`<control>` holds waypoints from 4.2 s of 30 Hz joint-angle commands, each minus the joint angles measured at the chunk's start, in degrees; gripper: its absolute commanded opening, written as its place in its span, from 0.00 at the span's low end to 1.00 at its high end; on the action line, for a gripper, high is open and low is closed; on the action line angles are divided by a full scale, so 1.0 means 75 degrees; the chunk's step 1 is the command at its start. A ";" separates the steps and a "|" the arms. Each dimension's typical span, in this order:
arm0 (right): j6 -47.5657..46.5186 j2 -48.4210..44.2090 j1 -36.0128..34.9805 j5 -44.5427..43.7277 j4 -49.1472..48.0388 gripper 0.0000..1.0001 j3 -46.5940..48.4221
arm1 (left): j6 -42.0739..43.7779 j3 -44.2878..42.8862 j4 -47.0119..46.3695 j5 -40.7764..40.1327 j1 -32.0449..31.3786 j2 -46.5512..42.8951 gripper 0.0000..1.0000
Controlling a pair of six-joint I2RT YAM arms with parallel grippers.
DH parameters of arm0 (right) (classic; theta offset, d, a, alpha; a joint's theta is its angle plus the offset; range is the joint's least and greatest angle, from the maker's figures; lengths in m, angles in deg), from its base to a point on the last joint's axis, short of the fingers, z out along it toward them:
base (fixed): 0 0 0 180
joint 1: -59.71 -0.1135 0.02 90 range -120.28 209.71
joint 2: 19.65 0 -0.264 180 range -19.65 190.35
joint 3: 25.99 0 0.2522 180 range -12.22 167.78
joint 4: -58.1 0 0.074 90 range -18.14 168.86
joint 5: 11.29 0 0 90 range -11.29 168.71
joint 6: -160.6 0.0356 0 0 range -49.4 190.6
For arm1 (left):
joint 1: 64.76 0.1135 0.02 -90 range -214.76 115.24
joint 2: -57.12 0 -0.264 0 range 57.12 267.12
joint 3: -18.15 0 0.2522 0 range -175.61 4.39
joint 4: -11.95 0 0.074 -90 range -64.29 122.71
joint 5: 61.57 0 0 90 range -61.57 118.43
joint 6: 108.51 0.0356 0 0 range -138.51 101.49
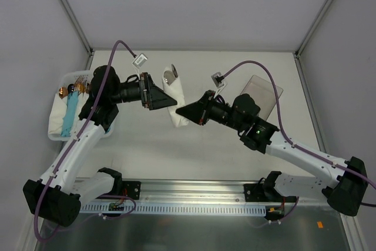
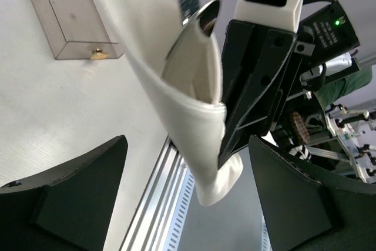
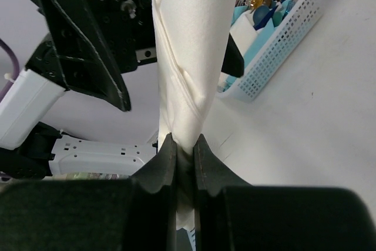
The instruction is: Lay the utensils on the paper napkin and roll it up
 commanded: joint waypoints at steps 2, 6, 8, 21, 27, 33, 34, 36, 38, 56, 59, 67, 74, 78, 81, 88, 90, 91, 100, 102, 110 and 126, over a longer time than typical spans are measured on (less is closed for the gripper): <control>0.0308 0.0136 0.0022 0.0446 -0.1307 0.00 0.0007 | -0.0907 0.0553 -0.1311 0.0689 0.0045 -0.0188 0.85; 0.0566 0.0347 0.0022 0.0622 -0.1671 0.00 -0.0005 | -0.1858 0.1023 -0.2707 0.0771 0.0033 -0.0165 0.84; 0.0613 0.0394 0.0010 0.0645 -0.1753 0.00 0.0019 | -0.1964 0.1059 -0.2919 0.0795 0.0033 -0.0165 0.81; 0.0590 0.0512 0.0010 0.0540 -0.1742 0.00 0.0042 | -0.2527 0.1222 -0.3471 0.1123 0.0021 -0.0212 0.13; 0.0368 0.0395 0.0010 0.0424 -0.1039 0.18 0.0230 | -0.2024 0.0943 -0.2806 0.0983 0.0021 -0.0223 0.00; 0.0063 0.0125 0.0022 0.0130 -0.0359 0.42 0.0265 | -0.1156 0.0555 -0.1948 0.0701 0.0021 -0.0200 0.00; 0.0016 0.0113 0.0022 0.0142 -0.0277 0.42 0.0300 | -0.1168 0.0543 -0.1924 0.0701 0.0021 -0.0188 0.00; -0.0089 0.0113 0.0010 0.0165 -0.0125 0.41 0.0347 | -0.1168 0.0543 -0.1924 0.0620 0.0021 -0.0176 0.00; -0.0125 0.0160 0.0022 0.0223 -0.0077 0.41 0.0382 | -0.1191 0.0531 -0.1924 0.0596 0.0021 -0.0165 0.00; -0.1072 -0.0962 0.0069 -0.1533 0.2051 0.55 0.0522 | -0.0818 0.0379 -0.1213 0.0222 0.0021 -0.0223 0.00; -0.1296 -0.1245 0.0057 -0.2108 0.2779 0.52 0.0932 | -0.0442 0.0344 -0.0730 -0.0165 0.0021 -0.0258 0.00; -0.1531 -0.0837 -0.0235 -0.2284 0.3673 0.36 0.1776 | -0.0008 0.0145 -0.0014 -0.0787 0.0021 -0.0165 0.00; -0.1601 0.0147 -0.0646 -0.2284 0.3871 0.28 0.2456 | -0.0148 0.0074 0.0045 -0.0799 0.0021 -0.0047 0.00; -0.1578 0.0534 -0.0728 -0.2167 0.3790 0.37 0.2574 | -0.0218 0.0039 0.0045 -0.0741 0.0021 -0.0036 0.00; -0.1566 0.0698 -0.0716 -0.2026 0.3673 0.40 0.2574 | -0.0335 0.0039 0.0045 -0.0659 0.0021 -0.0047 0.00; -0.1566 0.0910 -0.0716 -0.1710 0.3462 0.46 0.2551 | -0.0827 0.0144 -0.0223 -0.0366 0.0021 -0.0047 0.00; -0.1566 0.0922 -0.0716 -0.1675 0.3287 0.47 0.2468 | -0.0968 0.0237 -0.0353 -0.0249 0.0022 -0.0047 0.00; -0.1566 0.0922 -0.0716 -0.1547 0.3240 0.47 0.2457 | -0.1142 0.0285 -0.0562 -0.0202 0.0021 -0.0036 0.00; -0.1484 0.0957 -0.0705 -0.0621 0.2515 0.47 0.2188 | -0.2713 0.0894 -0.2508 0.0372 0.0021 0.0069 0.00; -0.1426 0.0887 -0.0693 -0.0421 0.2232 0.47 0.2094 | -0.2854 0.0941 -0.2790 0.0420 0.0021 0.0082 0.00; -0.1203 0.0828 -0.0599 0.0141 0.1845 0.46 0.1859 | -0.3452 0.1082 -0.3587 0.0502 0.0021 0.0187 0.00; -0.0582 0.0887 -0.0259 0.0880 0.0322 0.00 0.1168 | -0.2927 0.0720 -0.3427 0.0595 0.0021 -0.0164 0.09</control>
